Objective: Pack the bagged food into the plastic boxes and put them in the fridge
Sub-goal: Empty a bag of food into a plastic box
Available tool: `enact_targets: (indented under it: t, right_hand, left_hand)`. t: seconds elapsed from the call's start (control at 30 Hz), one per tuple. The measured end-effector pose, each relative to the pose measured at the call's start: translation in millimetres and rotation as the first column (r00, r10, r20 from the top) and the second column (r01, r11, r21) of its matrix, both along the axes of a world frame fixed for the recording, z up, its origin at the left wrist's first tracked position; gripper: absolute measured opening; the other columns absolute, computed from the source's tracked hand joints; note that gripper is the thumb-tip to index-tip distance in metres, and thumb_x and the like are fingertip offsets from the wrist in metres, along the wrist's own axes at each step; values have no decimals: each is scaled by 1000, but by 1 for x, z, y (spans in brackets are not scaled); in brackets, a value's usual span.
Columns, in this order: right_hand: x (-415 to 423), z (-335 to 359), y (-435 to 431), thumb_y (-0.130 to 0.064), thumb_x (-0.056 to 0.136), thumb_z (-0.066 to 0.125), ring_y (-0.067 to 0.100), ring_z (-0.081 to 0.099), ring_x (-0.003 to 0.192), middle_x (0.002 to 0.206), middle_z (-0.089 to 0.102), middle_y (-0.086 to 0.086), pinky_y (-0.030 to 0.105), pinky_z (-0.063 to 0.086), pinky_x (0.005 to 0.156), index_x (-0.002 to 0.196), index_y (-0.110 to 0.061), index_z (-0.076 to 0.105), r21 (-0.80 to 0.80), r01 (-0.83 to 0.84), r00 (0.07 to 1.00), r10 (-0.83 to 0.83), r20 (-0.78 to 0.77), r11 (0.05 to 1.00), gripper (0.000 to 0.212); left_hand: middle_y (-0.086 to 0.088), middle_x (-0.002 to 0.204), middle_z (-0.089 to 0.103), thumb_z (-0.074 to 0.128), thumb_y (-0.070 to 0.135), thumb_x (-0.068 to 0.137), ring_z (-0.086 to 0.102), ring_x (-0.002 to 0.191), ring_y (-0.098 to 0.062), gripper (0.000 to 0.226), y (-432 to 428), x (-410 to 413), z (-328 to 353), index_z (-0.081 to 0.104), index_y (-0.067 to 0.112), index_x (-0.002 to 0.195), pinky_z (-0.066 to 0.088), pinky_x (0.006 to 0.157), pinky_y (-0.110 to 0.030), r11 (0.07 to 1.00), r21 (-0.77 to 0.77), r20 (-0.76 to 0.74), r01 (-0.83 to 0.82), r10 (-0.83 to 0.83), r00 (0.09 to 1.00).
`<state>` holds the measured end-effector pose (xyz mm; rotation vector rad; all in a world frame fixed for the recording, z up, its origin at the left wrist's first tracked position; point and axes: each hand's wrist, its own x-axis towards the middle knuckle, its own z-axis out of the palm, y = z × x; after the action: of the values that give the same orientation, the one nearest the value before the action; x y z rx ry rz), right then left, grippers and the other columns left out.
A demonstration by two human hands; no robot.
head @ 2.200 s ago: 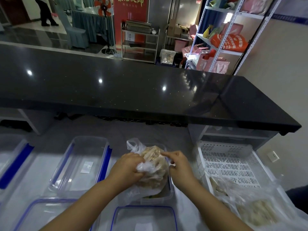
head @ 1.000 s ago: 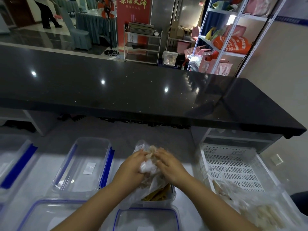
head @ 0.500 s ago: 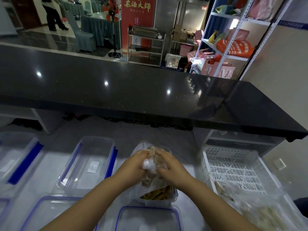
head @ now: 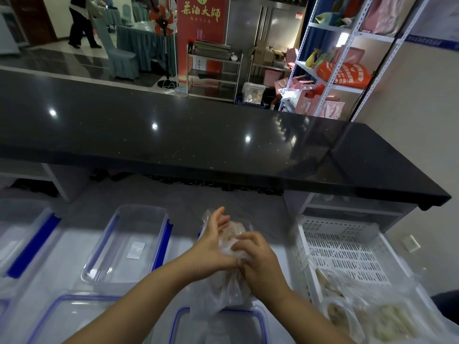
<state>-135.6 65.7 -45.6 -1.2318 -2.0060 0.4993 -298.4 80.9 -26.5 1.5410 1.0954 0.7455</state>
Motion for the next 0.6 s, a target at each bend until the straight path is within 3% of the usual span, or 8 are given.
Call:
enact_targets:
  t: [0.1, 0.17, 0.23, 0.3, 0.4, 0.53, 0.6]
  right_hand:
    - [8, -5, -7, -5, 60, 43, -1, 51, 81, 86, 50, -18, 11, 40, 67, 80, -27, 56, -97, 21, 995, -30, -93, 995, 32]
    - [13, -7, -10, -1, 55, 42, 1, 51, 74, 76, 51, -16, 13, 38, 65, 74, -25, 56, -157, 37, 991, -56, -120, 987, 34]
    - [14, -6, -12, -8, 59, 42, 6, 50, 72, 75, 50, -14, 19, 40, 63, 71, -25, 54, -231, 78, 993, -96, -71, 970, 23]
    - [12, -4, -13, -22, 69, 44, 10, 51, 74, 89, 47, -10, 25, 43, 64, 75, -26, 51, -296, 161, 987, -155, 44, 942, 10]
    - [4, 0, -12, -40, 75, 57, 10, 53, 81, 109, 35, -12, 25, 44, 67, 89, -25, 49, -359, 265, 959, -205, 196, 895, 22]
    - [0, 10, -4, -38, 80, 58, 13, 51, 81, 96, 48, -7, 24, 41, 67, 88, -25, 46, -333, 319, 921, -207, 332, 887, 20]
    - [1, 15, 0, -33, 83, 57, 11, 50, 79, 90, 51, -8, 20, 37, 62, 88, -24, 48, -280, 305, 918, -204, 339, 910, 14]
  left_hand:
    - [20, 151, 4, 77, 53, 58, 8, 141, -10, 119, -2, -8, -5, -8, 48, 140, 26, 113, -38, 989, 138, -333, 51, -2, 943]
    - [20, 151, 1, 75, 55, 61, 1, 141, -8, 117, -4, -10, -6, -6, 39, 145, 16, 115, -35, 979, 183, -450, 86, 6, 893]
    - [18, 152, 7, 70, 56, 67, 3, 141, -7, 107, -7, -8, -9, 2, 34, 147, 13, 114, -30, 968, 210, -518, 135, -7, 856]
    - [14, 155, 9, 61, 59, 75, 6, 142, -9, 92, -9, -7, -15, 8, 35, 147, 14, 115, -31, 966, 203, -587, 160, -11, 809]
    - [13, 156, 7, 48, 62, 84, 1, 143, -12, 78, -8, -9, -24, 9, 37, 147, 8, 115, -31, 966, 196, -676, 165, 11, 737]
    - [7, 158, -3, 33, 63, 89, -13, 142, -8, 74, 1, -10, -31, 4, 30, 149, -8, 116, -34, 930, 239, -805, 278, 30, 593]
    - [6, 157, -9, 33, 61, 90, -16, 141, -7, 73, 2, -11, -29, 2, 30, 149, -9, 116, -34, 943, 207, -787, 262, 1, 617]
